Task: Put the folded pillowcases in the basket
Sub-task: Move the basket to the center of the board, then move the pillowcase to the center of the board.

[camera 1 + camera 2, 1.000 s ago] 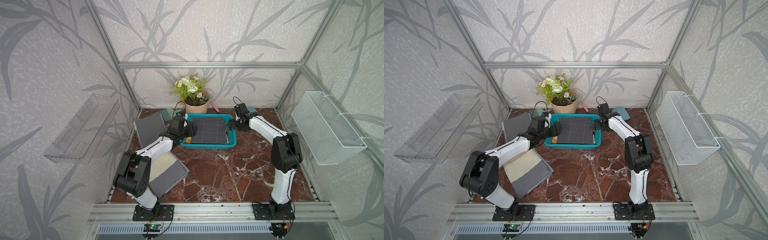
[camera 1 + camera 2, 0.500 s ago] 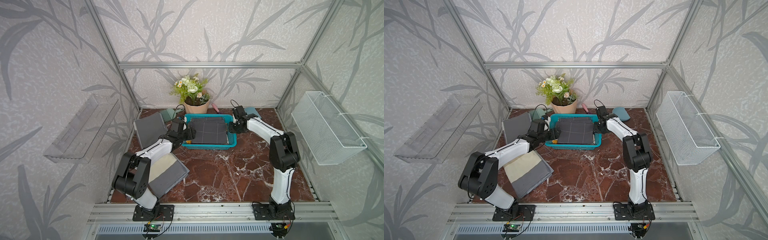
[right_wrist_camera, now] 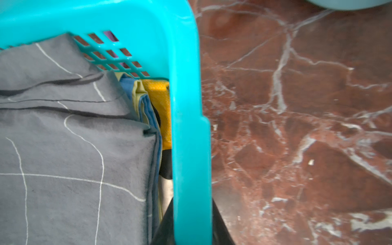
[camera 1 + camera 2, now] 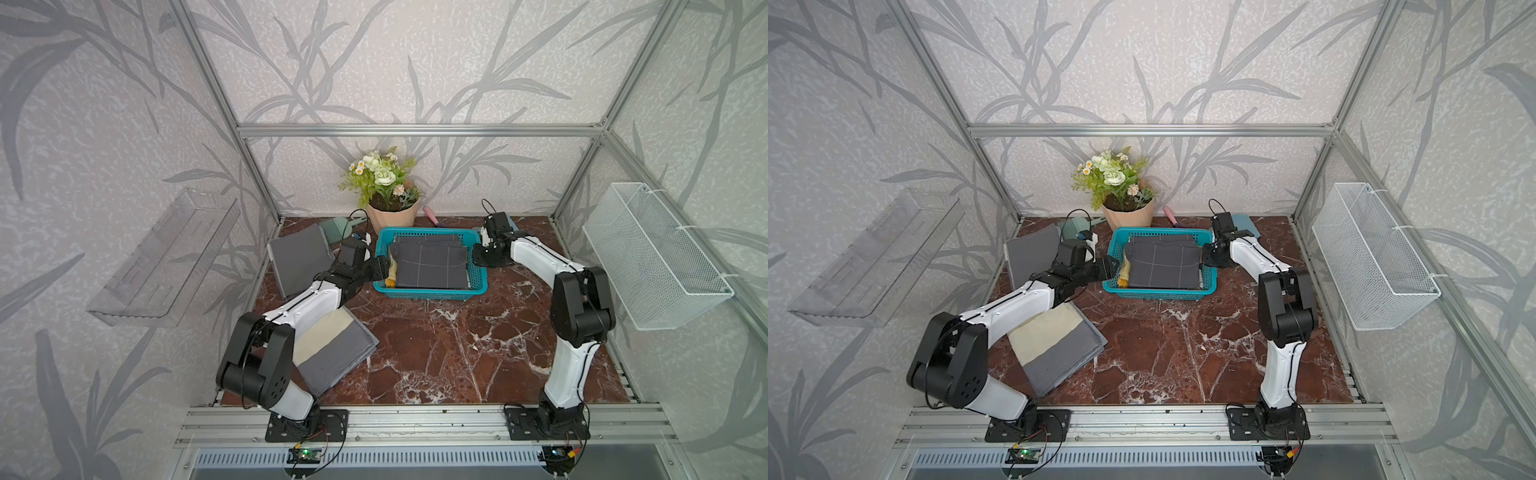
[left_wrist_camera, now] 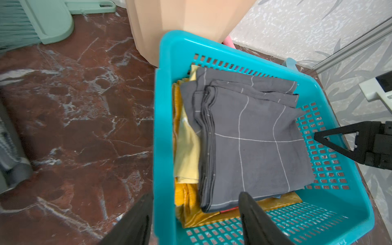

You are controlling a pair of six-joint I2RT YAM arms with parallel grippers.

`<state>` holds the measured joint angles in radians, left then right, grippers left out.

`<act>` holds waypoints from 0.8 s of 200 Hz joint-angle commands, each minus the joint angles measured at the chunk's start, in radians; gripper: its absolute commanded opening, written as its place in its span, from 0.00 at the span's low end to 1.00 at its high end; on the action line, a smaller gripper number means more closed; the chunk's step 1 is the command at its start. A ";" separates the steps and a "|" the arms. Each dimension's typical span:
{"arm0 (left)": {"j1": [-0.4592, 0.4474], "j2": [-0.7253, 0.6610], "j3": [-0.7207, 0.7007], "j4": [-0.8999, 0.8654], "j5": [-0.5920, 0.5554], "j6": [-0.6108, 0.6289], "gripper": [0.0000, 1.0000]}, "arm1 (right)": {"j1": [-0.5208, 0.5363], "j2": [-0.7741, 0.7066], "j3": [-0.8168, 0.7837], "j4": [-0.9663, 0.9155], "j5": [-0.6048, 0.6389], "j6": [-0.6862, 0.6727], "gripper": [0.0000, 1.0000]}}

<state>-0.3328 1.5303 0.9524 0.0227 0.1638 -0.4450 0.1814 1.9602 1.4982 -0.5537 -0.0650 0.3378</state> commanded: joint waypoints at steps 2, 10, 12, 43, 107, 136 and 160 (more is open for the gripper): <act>0.005 -0.038 -0.018 -0.023 -0.032 0.012 0.67 | -0.064 -0.006 -0.033 -0.062 0.102 0.047 0.24; 0.005 -0.042 -0.020 -0.025 -0.035 0.011 0.67 | -0.067 -0.014 -0.033 -0.060 0.105 0.046 0.42; 0.005 -0.043 -0.020 -0.026 -0.036 0.011 0.67 | -0.066 -0.016 -0.034 -0.059 0.106 0.043 0.46; 0.005 -0.065 -0.025 -0.040 -0.041 0.009 0.67 | -0.062 -0.109 -0.070 -0.015 0.094 0.038 0.91; 0.008 -0.170 -0.019 -0.095 -0.160 0.005 0.73 | 0.133 -0.437 -0.161 -0.019 0.081 0.023 0.99; 0.029 -0.207 0.016 -0.132 -0.172 0.007 0.74 | 0.356 -0.536 -0.288 0.036 -0.013 0.107 0.99; 0.074 -0.239 0.029 -0.157 -0.162 -0.004 0.75 | 0.525 -0.560 -0.445 0.216 -0.132 0.246 0.98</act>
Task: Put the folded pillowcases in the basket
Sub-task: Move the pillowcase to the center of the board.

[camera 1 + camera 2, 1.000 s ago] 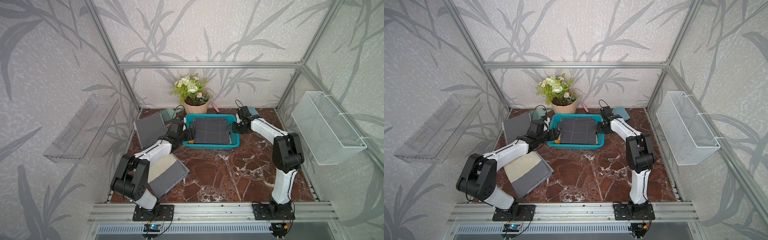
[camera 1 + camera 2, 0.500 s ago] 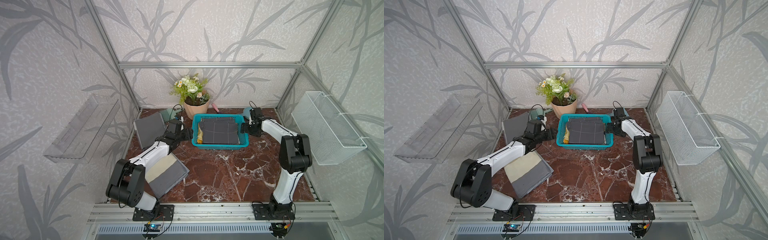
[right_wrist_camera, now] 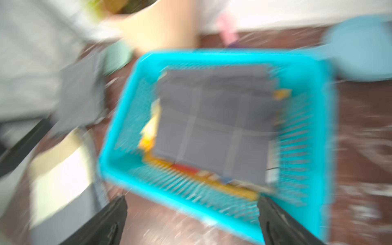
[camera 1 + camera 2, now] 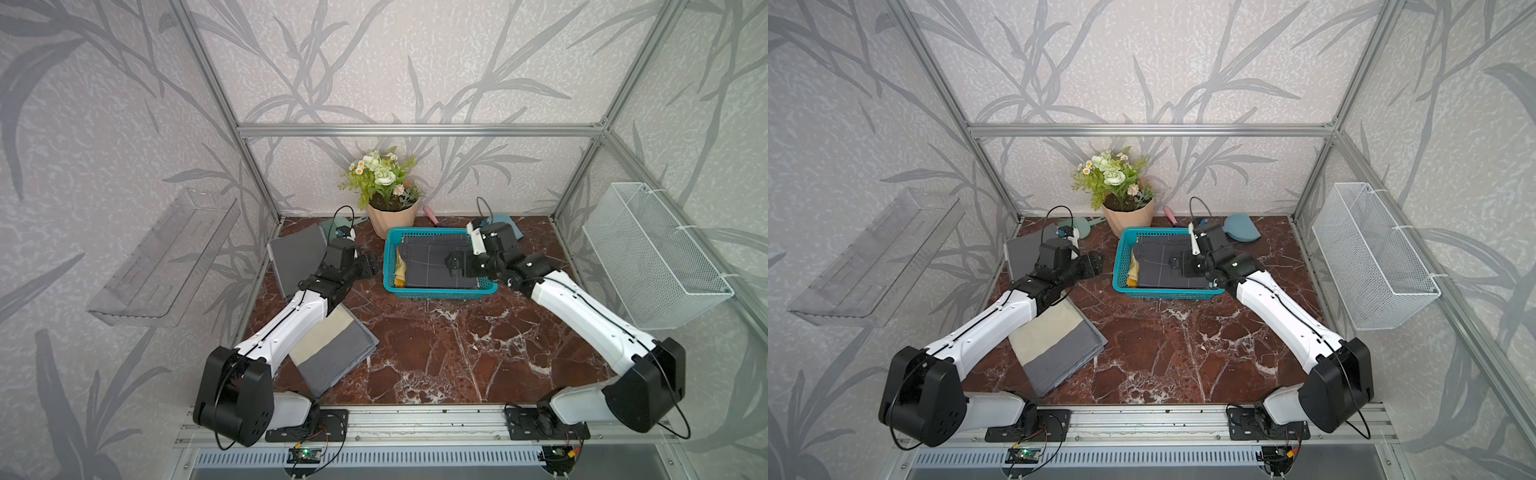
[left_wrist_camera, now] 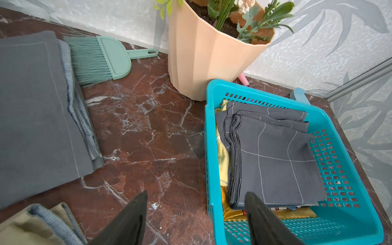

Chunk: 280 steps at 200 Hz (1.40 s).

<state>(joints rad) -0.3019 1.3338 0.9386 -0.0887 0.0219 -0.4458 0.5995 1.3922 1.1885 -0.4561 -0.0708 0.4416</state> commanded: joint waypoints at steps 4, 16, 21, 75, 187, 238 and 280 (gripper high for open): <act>0.054 -0.048 0.044 -0.050 -0.019 -0.005 0.75 | 0.131 0.014 -0.153 0.149 -0.139 0.164 0.98; 0.093 -0.060 0.062 -0.082 -0.023 -0.012 0.77 | 0.199 0.046 -0.193 0.242 -0.175 0.215 0.96; 0.110 -0.065 0.069 -0.093 -0.026 -0.014 0.77 | 0.226 0.070 -0.201 0.280 -0.193 0.224 0.96; 0.242 -0.119 0.130 -0.167 0.000 -0.001 0.82 | 0.443 0.436 0.035 0.344 -0.255 0.259 0.91; 0.287 -0.185 0.066 -0.164 0.058 0.014 0.85 | 0.461 0.793 0.402 -0.001 -0.196 0.220 0.73; 0.287 -0.190 0.061 -0.157 0.057 0.015 0.85 | 0.478 0.757 0.358 -0.098 -0.168 0.225 0.12; 0.287 -0.192 0.051 -0.146 0.074 0.009 0.85 | 0.460 0.630 0.226 -0.119 -0.097 0.221 0.00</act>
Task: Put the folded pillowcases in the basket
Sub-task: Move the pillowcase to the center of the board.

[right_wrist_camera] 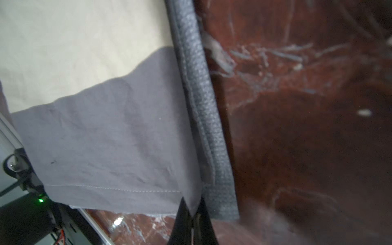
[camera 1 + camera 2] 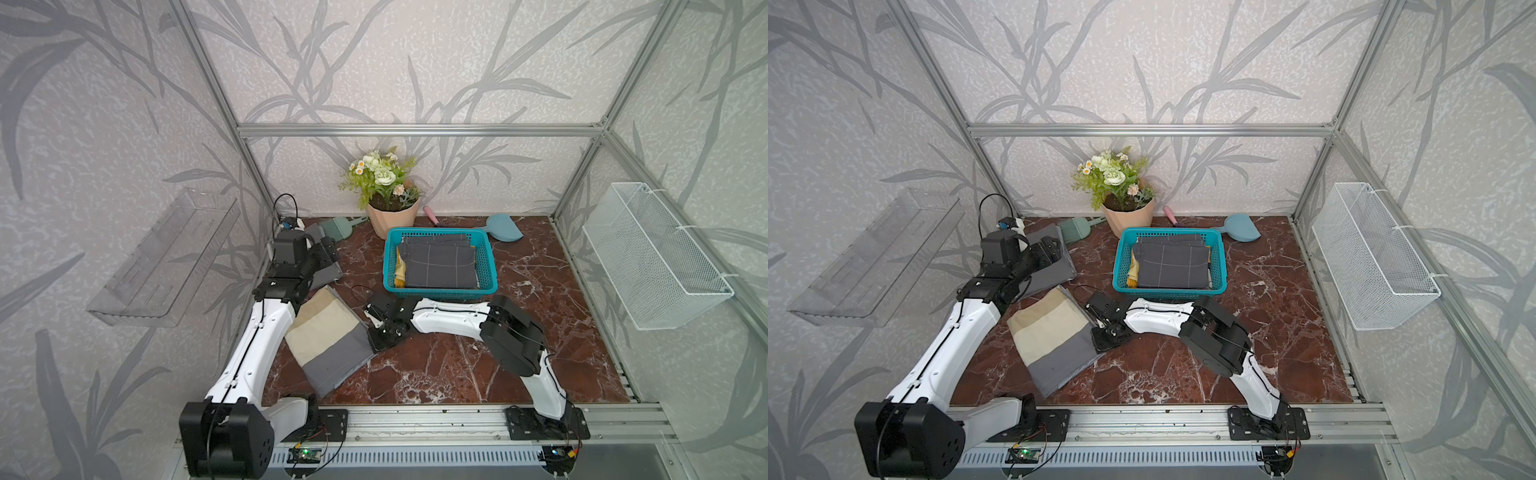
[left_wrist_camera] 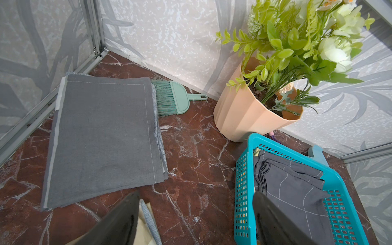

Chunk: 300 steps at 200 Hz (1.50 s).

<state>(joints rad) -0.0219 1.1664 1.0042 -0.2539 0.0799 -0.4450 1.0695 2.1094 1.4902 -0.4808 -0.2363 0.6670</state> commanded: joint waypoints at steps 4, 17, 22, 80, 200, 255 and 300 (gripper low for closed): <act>0.007 -0.025 -0.016 0.019 0.015 0.007 0.85 | -0.014 -0.102 -0.091 -0.096 0.071 -0.004 0.00; 0.007 -0.027 -0.019 0.025 0.020 0.006 0.85 | -0.035 -0.160 -0.138 -0.110 0.080 -0.014 0.00; 0.007 -0.027 -0.022 0.027 0.026 0.006 0.85 | -0.045 -0.181 -0.158 -0.117 0.082 -0.021 0.00; -0.012 -0.024 -0.095 0.094 0.147 -0.030 0.86 | -0.293 -0.455 -0.387 -0.224 0.184 -0.136 0.01; -0.217 0.043 -0.313 0.137 0.198 -0.053 0.87 | -0.437 -0.857 -0.794 0.139 -0.023 0.195 0.99; -0.220 0.089 -0.400 0.233 0.246 -0.090 0.87 | -0.377 -0.788 -0.901 0.367 -0.073 0.329 0.99; -0.220 0.080 -0.395 0.213 0.214 -0.075 0.88 | -0.346 -0.726 -0.918 0.407 -0.051 0.375 0.95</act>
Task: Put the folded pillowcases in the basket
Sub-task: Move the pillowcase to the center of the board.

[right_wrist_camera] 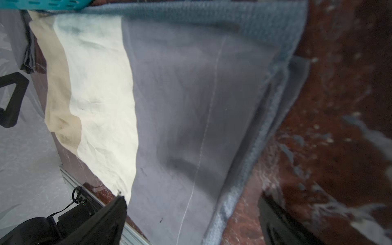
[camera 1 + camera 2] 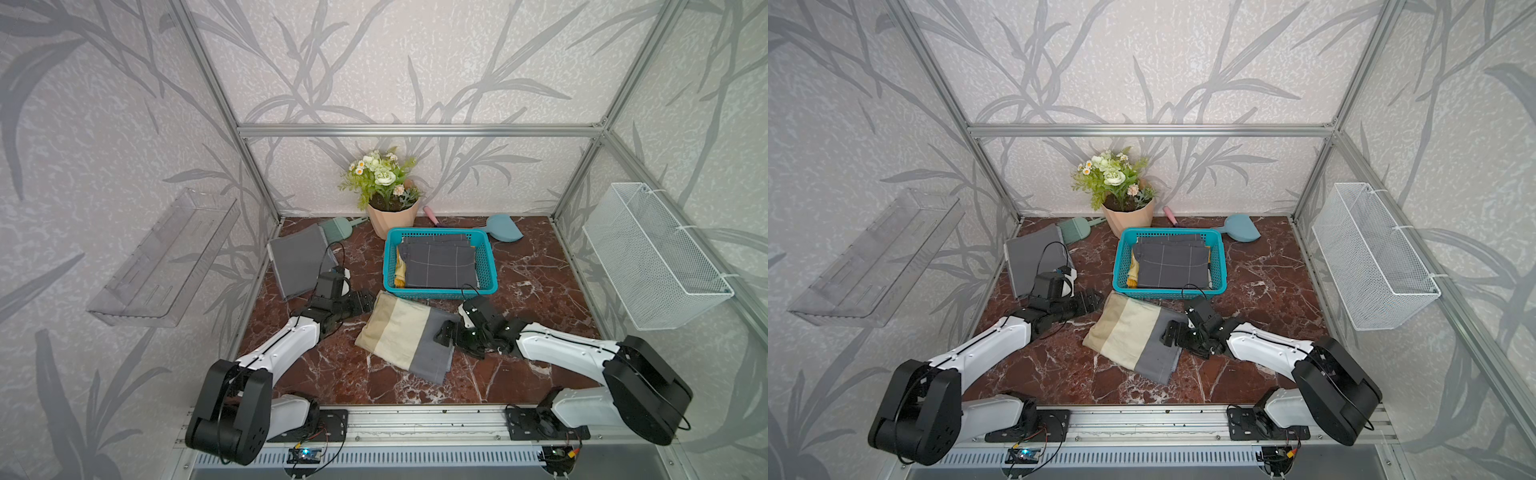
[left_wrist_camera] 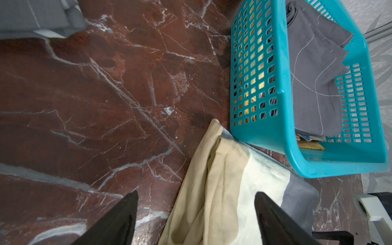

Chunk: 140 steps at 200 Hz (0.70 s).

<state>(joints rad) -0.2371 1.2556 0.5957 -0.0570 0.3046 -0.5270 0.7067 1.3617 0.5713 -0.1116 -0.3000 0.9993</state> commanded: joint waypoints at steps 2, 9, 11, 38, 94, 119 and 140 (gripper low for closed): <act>-0.005 -0.008 0.013 0.016 -0.011 0.007 0.88 | 0.018 0.023 0.001 0.035 0.015 0.043 0.94; -0.006 -0.006 0.016 0.015 -0.012 0.009 0.88 | 0.023 0.026 0.001 0.030 0.025 0.046 0.91; -0.005 -0.005 0.016 0.015 -0.013 0.009 0.88 | 0.025 0.028 0.001 0.027 0.027 0.047 0.90; -0.006 0.000 0.024 0.013 -0.015 0.011 0.88 | 0.037 0.037 -0.006 0.005 0.050 0.057 0.69; -0.005 -0.001 0.035 -0.002 -0.001 0.015 0.89 | 0.007 0.019 0.006 -0.120 0.074 -0.018 0.00; -0.014 -0.002 0.028 -0.004 0.052 0.035 0.90 | -0.089 -0.021 -0.001 -0.207 0.052 -0.107 0.00; -0.043 0.012 0.024 -0.005 0.104 0.040 0.90 | -0.187 -0.045 0.004 -0.286 0.021 -0.198 0.00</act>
<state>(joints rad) -0.2497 1.2556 0.6025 -0.0536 0.3359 -0.5140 0.6071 1.3544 0.5655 -0.2436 -0.2707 0.9276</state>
